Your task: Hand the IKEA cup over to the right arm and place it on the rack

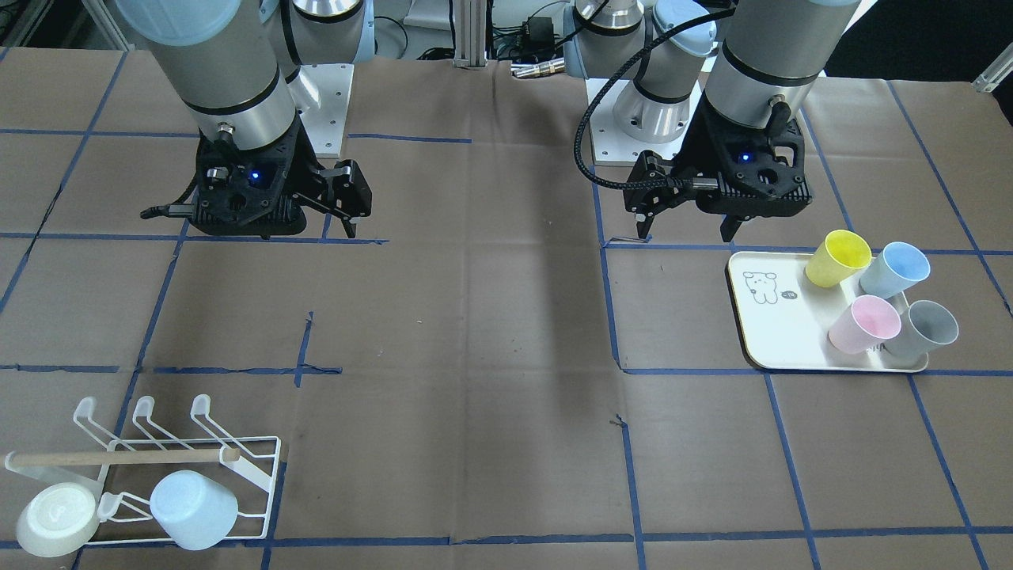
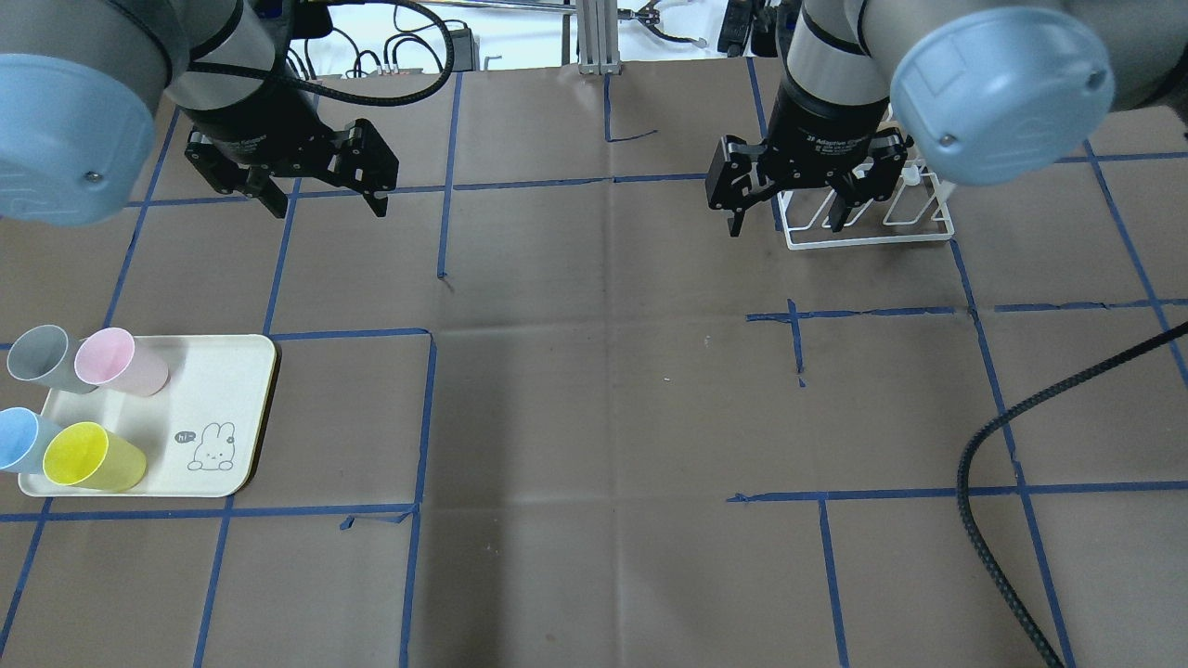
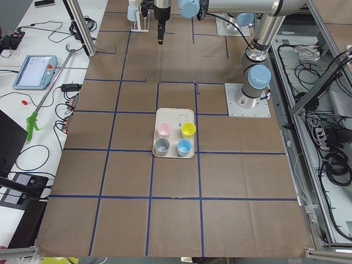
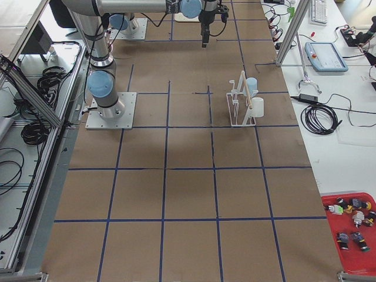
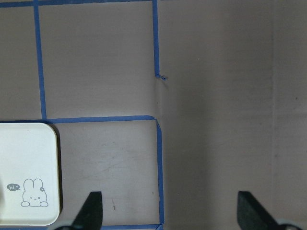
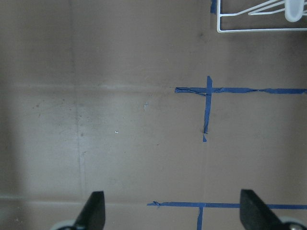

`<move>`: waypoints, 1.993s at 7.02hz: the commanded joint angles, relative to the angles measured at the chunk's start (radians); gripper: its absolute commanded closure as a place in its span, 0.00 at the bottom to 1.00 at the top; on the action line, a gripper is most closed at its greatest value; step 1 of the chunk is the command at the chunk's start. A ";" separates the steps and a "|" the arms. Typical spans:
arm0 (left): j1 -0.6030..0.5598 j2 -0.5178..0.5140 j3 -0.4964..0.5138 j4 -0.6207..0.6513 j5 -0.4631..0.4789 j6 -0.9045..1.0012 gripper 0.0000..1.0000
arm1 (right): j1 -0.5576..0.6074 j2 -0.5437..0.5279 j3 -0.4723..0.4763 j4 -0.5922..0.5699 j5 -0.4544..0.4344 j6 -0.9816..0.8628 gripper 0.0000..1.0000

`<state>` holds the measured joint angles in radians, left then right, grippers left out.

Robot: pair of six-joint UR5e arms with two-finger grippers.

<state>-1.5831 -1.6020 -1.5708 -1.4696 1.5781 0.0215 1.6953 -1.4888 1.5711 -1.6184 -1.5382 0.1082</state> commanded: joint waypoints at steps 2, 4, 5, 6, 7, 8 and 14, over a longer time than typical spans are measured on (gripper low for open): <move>0.002 -0.001 0.000 0.000 0.000 0.000 0.00 | -0.014 -0.111 0.082 0.015 0.004 -0.004 0.00; 0.000 0.000 0.000 0.000 -0.001 0.000 0.00 | -0.020 -0.123 0.089 0.018 0.000 0.005 0.00; 0.000 -0.001 0.000 0.000 -0.001 0.000 0.00 | -0.037 -0.123 0.092 0.020 -0.002 0.010 0.00; 0.000 -0.001 0.000 0.000 0.000 0.000 0.00 | -0.043 -0.133 0.096 0.021 -0.003 0.011 0.00; 0.000 -0.001 -0.002 0.000 0.000 0.000 0.00 | -0.046 -0.166 0.131 0.017 -0.003 0.010 0.00; 0.002 -0.001 0.000 0.000 0.000 0.000 0.00 | -0.046 -0.185 0.162 -0.003 -0.003 0.004 0.00; 0.000 -0.001 -0.002 0.000 -0.001 0.000 0.00 | -0.043 -0.182 0.155 -0.003 -0.003 -0.004 0.00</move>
<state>-1.5826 -1.6030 -1.5711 -1.4695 1.5781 0.0215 1.6514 -1.6728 1.7260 -1.6214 -1.5415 0.1049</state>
